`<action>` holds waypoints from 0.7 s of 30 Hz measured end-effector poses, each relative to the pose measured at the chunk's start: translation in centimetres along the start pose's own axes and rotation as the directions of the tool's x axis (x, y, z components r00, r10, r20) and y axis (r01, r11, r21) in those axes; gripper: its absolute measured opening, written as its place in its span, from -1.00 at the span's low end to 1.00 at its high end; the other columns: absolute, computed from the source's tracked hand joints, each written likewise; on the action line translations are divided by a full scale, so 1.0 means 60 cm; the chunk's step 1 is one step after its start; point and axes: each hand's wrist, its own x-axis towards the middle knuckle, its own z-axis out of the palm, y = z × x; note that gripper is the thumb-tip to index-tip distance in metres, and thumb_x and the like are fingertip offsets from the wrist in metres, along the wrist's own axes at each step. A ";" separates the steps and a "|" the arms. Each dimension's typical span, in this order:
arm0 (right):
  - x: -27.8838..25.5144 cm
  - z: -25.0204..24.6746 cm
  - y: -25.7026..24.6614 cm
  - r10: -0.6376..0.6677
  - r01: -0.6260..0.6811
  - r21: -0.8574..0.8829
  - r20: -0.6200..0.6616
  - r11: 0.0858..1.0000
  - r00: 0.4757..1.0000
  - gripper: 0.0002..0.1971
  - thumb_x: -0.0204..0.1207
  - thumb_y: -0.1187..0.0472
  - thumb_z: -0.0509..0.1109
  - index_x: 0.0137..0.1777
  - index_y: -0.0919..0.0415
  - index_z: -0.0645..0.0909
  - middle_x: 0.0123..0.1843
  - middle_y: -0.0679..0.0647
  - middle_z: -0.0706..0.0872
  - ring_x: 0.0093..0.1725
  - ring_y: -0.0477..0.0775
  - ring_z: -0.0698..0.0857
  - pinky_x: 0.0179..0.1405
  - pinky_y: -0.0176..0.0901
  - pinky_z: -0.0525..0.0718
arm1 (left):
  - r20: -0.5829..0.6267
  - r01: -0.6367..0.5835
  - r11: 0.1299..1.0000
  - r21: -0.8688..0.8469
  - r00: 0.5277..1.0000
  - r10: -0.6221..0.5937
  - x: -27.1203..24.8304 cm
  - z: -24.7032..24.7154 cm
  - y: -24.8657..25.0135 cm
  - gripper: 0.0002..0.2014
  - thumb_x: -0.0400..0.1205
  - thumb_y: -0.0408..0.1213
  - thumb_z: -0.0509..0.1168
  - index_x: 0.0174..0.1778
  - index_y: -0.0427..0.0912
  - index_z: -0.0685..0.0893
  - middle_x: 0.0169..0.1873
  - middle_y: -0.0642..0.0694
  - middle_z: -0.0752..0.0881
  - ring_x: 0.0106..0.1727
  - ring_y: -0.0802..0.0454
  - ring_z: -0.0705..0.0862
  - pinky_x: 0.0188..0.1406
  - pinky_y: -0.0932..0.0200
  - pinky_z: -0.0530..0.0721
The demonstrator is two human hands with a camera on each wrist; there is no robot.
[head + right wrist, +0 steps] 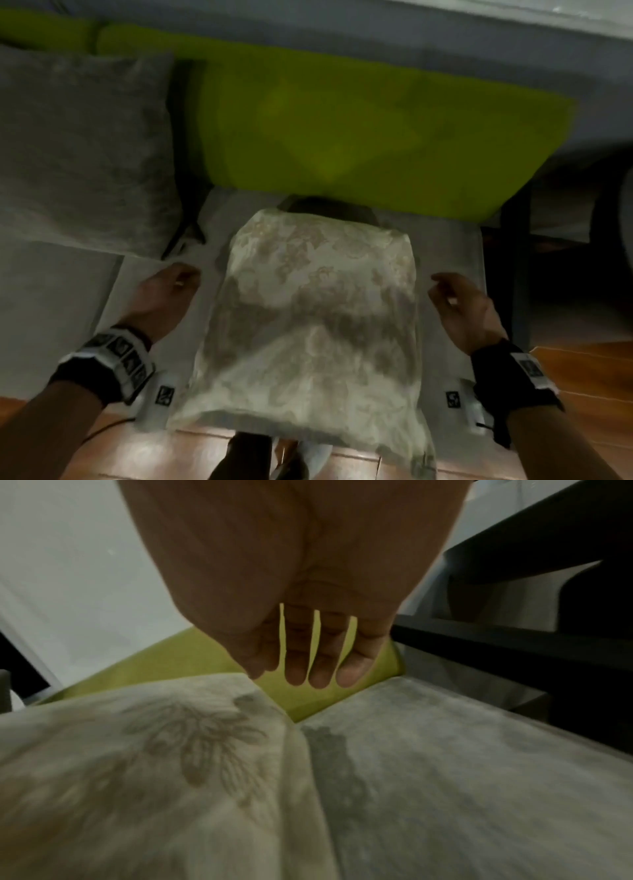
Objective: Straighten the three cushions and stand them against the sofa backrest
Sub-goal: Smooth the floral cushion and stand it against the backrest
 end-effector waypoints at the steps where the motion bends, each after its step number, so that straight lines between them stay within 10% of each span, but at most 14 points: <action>1: 0.017 0.001 -0.027 -0.012 0.012 0.038 0.002 0.999 1.000 -0.70 0.73 0.07 0.35 0.43 0.03 0.62 0.20 -0.04 0.69 0.16 -0.01 0.67 0.21 -0.05 0.64 | 0.004 -0.075 0.997 -0.001 0.997 0.075 0.029 0.003 0.029 -0.81 0.73 -0.16 0.28 0.22 -0.01 0.68 -0.01 -0.13 0.76 -0.01 -0.17 0.71 0.03 0.05 0.61; 6: 0.085 0.031 -0.105 0.150 -0.188 0.214 0.182 0.959 0.972 -0.46 0.73 -0.29 0.13 0.60 -0.08 0.50 0.52 0.11 0.63 0.46 0.21 0.60 0.42 0.06 0.55 | 0.222 -0.178 0.984 -0.001 0.960 0.174 0.170 0.036 0.106 -0.61 0.77 -0.09 0.14 0.52 -0.06 0.54 0.43 -0.13 0.62 0.43 -0.16 0.59 0.48 0.04 0.47; 12: 0.112 0.030 -0.112 0.397 -0.452 0.303 0.225 0.839 0.890 -0.35 0.70 -0.32 0.19 0.37 0.24 0.72 0.43 0.30 0.70 0.42 0.34 0.65 0.50 0.18 0.54 | 0.444 -0.290 0.936 0.198 0.878 0.178 0.210 0.033 0.157 -0.73 0.78 -0.22 0.19 0.16 -0.23 0.78 0.21 -0.23 0.76 0.22 -0.20 0.69 0.05 0.12 0.55; 16: 0.112 0.022 -0.108 0.366 -0.456 0.140 0.416 0.879 0.832 -0.65 0.78 0.05 0.25 0.42 0.19 0.69 0.36 0.17 0.73 0.41 0.30 0.67 0.50 0.20 0.58 | 0.645 -0.160 0.987 0.025 0.757 0.106 0.210 0.025 0.168 -0.98 0.64 -0.18 0.43 -0.07 0.04 0.76 -0.24 0.26 0.82 -0.05 0.11 0.77 -0.30 0.47 0.58; 19: 0.113 0.015 -0.115 0.330 -0.401 0.042 0.496 0.915 0.804 -0.63 0.80 0.17 0.25 0.56 0.18 0.58 0.36 0.16 0.69 0.46 0.27 0.63 0.44 0.04 0.58 | 0.688 0.043 0.981 -0.190 0.718 0.101 0.203 0.031 0.169 -0.44 0.52 0.10 0.43 0.38 -0.11 0.62 0.17 0.13 0.73 0.04 0.19 0.72 -0.05 0.46 0.63; 21: 0.115 0.016 -0.122 0.282 -0.308 -0.032 0.504 0.951 0.816 -0.62 0.77 0.15 0.30 0.55 0.18 0.59 0.44 0.18 0.69 0.45 0.27 0.64 0.43 0.06 0.59 | 0.739 0.038 0.976 -0.213 0.660 0.135 0.195 0.031 0.174 -0.62 0.72 -0.23 0.31 0.47 0.02 0.50 0.37 -0.01 0.62 0.18 0.13 0.68 0.09 0.34 0.68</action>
